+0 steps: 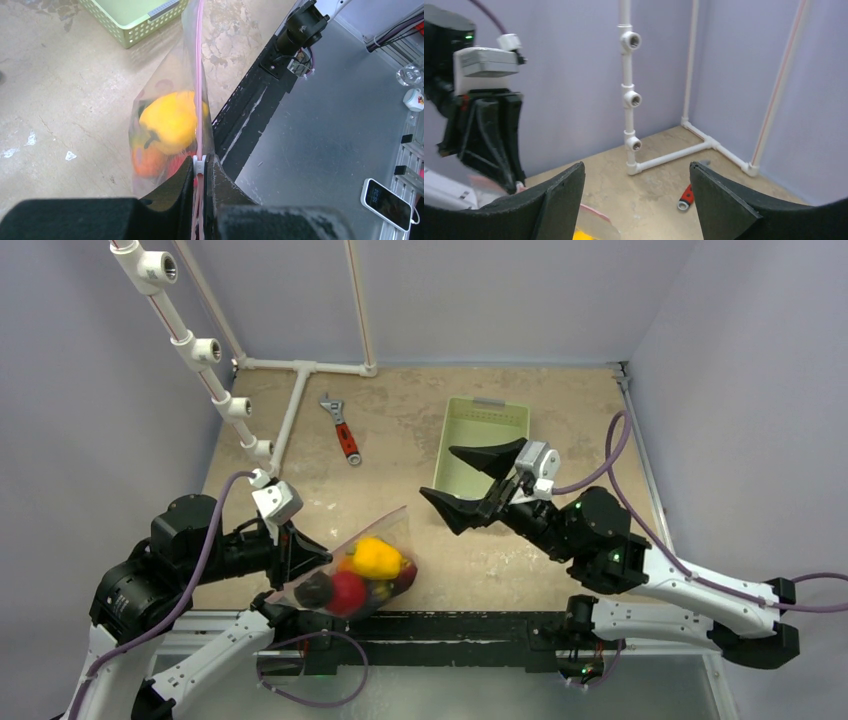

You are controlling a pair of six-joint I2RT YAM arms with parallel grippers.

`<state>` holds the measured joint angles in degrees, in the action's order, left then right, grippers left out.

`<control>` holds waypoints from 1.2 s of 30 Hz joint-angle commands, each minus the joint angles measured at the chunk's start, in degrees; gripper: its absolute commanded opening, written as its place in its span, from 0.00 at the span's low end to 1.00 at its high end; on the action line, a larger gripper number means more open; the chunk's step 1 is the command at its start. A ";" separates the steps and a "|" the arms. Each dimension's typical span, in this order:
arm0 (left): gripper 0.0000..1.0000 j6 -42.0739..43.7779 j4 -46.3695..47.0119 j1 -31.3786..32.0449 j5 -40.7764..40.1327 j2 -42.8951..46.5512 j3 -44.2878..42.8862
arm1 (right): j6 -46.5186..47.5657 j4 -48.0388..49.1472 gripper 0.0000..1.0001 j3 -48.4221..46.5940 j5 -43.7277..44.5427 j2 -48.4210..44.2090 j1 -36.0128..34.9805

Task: Place the food in the zip-top bag and seal the zipper
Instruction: Zip the zipper food storage bag at the center of the board.

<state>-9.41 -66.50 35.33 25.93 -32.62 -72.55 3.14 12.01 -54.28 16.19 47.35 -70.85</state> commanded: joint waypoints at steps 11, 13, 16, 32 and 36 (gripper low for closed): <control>0.00 3.49 6.32 0.18 6.91 -0.78 -0.28 | 14.86 -20.08 0.82 -16.78 -29.29 13.58 0.01; 0.00 4.05 6.86 0.13 7.59 -0.77 0.14 | 16.16 -21.33 0.82 -17.96 -30.95 15.48 0.01; 0.00 4.69 7.24 0.17 8.93 -1.23 0.46 | 17.67 -22.17 0.82 -18.93 -31.76 18.12 0.01; 0.00 5.58 9.09 0.16 10.10 -2.42 1.12 | 19.63 -23.42 0.66 -20.28 -34.43 27.52 0.01; 0.00 5.44 9.35 0.17 10.01 -2.53 1.35 | 19.32 -22.23 0.50 -19.49 -35.45 27.69 0.01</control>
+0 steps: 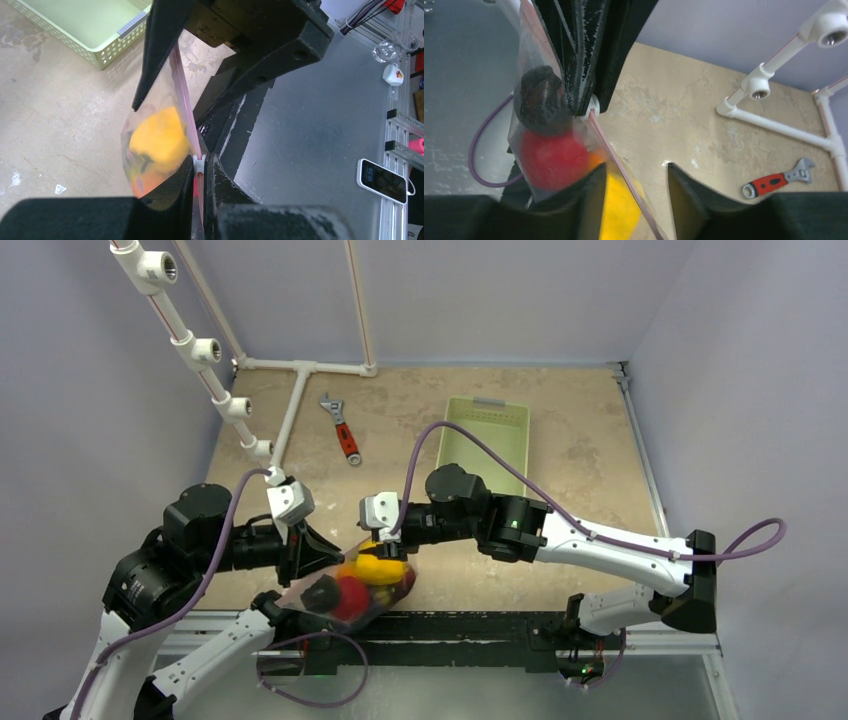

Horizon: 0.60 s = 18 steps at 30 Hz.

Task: Place the food in the zip-top bag and seal the zipper
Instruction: Zip the zipper food storage bag at the center of the board.

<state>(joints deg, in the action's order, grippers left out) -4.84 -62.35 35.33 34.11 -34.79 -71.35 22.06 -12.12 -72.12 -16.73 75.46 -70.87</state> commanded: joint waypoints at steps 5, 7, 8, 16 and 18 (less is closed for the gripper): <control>0.00 0.35 5.63 0.17 1.84 -0.58 0.51 | 0.41 2.93 0.08 -0.81 -3.20 -0.13 0.03; 0.00 -0.02 5.76 0.13 1.61 -0.56 0.51 | 0.29 3.75 0.00 -0.19 -3.19 -0.49 0.03; 0.00 -0.19 5.82 0.15 1.46 -0.49 0.51 | -0.08 4.32 0.00 0.42 -2.84 -0.88 0.03; 0.00 -0.45 4.01 0.16 -0.58 -0.22 0.21 | -3.93 6.94 0.00 3.77 6.14 -4.04 0.72; 0.00 -0.48 3.25 0.14 -1.18 -0.12 -0.08 | -5.21 7.29 0.00 4.48 8.03 -4.66 1.28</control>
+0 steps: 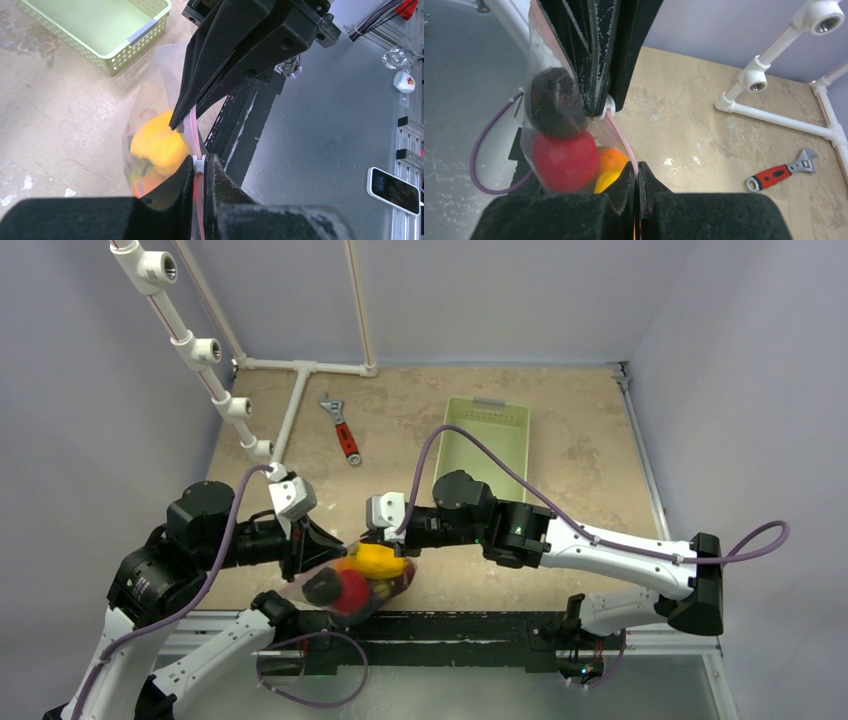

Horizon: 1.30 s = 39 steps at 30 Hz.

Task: Place the food in the zip-top bag and seal the zipper
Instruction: Zip the zipper food storage bag at the center of the board.

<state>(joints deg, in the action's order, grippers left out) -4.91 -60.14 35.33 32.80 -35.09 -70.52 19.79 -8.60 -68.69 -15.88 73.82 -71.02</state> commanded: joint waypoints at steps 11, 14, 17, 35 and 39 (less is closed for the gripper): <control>0.00 -2.17 -1.41 0.18 -2.30 2.51 -0.97 | -9.17 5.87 0.00 4.66 15.71 -6.76 3.62; 0.00 -2.59 -2.17 0.18 -3.56 2.91 -1.56 | -10.72 5.92 0.00 5.20 18.65 -7.23 4.29; 0.00 -2.81 -2.91 0.17 -4.96 3.30 -2.22 | -12.13 5.96 0.00 5.67 20.81 -7.78 4.94; 0.00 -4.76 -7.19 0.15 -12.93 5.08 -6.63 | -17.06 5.06 0.00 6.90 28.67 -10.14 7.30; 0.00 -4.72 -6.73 0.17 -13.95 4.33 -6.59 | -17.07 5.85 0.00 7.11 27.25 -10.43 7.30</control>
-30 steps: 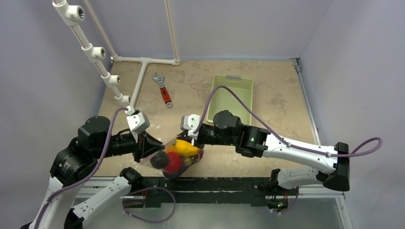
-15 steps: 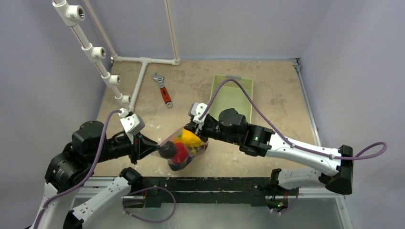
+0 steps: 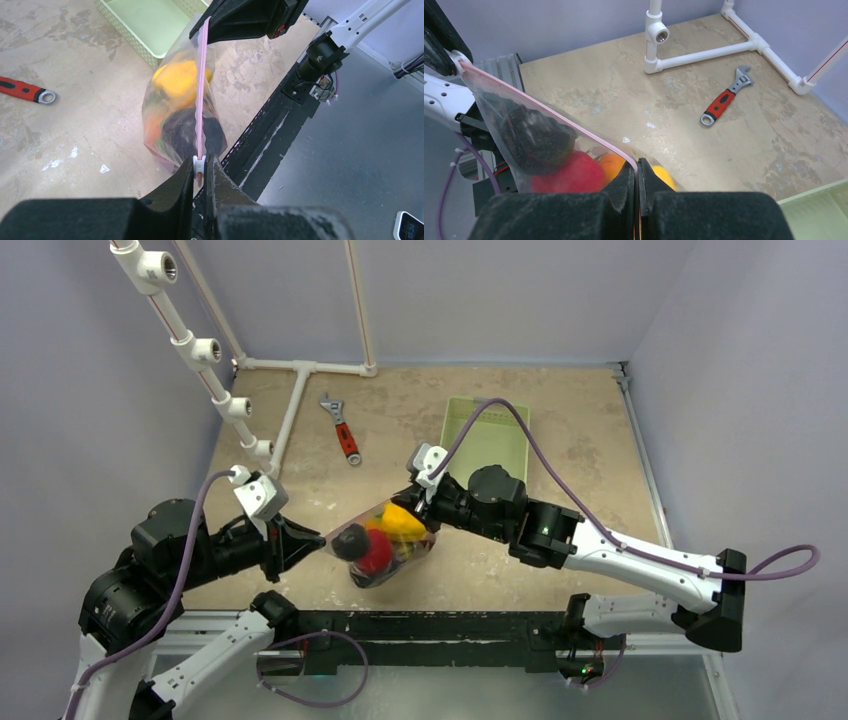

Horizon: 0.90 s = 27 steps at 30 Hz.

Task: Place the food in the zip-top bag and seal the zipper
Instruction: Zip the zipper food storage bag at the center of the board, then place the zipper food storage bag at the center of the board.

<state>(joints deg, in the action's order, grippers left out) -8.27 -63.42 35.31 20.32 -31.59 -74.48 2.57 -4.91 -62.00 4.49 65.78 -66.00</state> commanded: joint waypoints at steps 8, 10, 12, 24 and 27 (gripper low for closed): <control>0.28 -1.31 -2.43 0.20 -6.51 0.56 -3.00 | 0.14 4.35 0.00 1.66 5.97 -3.25 2.27; 0.34 -1.41 -1.80 0.19 -8.51 0.66 -3.41 | 0.53 4.57 0.00 1.79 5.87 -3.33 2.28; 0.39 -1.41 -0.93 0.17 -10.44 0.68 -3.88 | 1.37 4.57 0.00 1.72 4.92 -3.37 2.20; 0.66 -0.66 5.05 0.17 -13.84 -0.69 -5.17 | 3.14 7.27 0.00 0.95 2.47 -4.08 2.19; 0.69 -1.03 7.53 0.20 -13.82 -0.48 -4.48 | 3.31 7.20 0.00 -0.14 1.99 -4.08 2.15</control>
<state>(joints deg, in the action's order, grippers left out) -8.84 -61.30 35.33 7.66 -31.53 -78.32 5.02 -3.66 -59.51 7.73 64.31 -63.72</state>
